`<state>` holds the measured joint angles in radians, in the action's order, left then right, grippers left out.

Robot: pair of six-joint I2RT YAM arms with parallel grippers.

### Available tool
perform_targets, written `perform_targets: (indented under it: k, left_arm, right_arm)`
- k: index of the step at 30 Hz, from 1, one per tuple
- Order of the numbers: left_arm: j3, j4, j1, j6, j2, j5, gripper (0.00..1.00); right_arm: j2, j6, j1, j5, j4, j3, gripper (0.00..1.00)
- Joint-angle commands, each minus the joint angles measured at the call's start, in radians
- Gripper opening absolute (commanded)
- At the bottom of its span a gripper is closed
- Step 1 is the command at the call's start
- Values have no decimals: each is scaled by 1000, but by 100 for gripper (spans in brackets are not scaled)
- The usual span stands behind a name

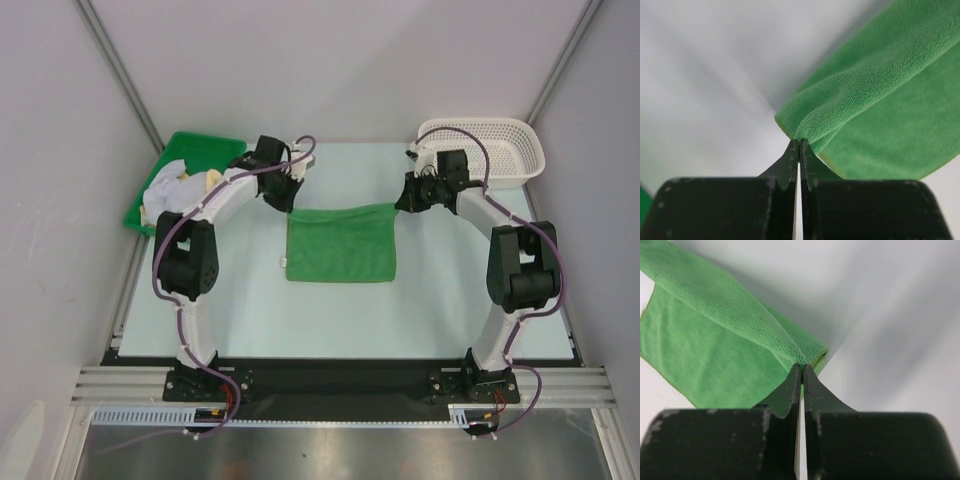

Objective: Fold and stack the towels
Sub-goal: Fold the towel

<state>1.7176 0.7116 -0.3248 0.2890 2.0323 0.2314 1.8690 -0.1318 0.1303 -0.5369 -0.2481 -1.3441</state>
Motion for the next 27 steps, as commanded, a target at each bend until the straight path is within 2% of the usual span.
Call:
perform_targets:
  k: [1, 10, 17, 27]
  left_arm:
    - [-96, -40, -23, 1, -102, -35, 0]
    - [-283, -69, -45, -51, -248, -17, 0]
    - [-372, -64, -74, -82, -282, -24, 0]
    - [-481, -95, -99, -111, -336, -55, 0]
  right_arm:
    - [-70, 38, 11, 34, 10, 46, 0]
    - [-203, 124, 45, 83, 18, 244, 0]
    - [-261, 172, 57, 117, 16, 354, 0]
    - [-321, 227, 86, 167, 3, 415, 0]
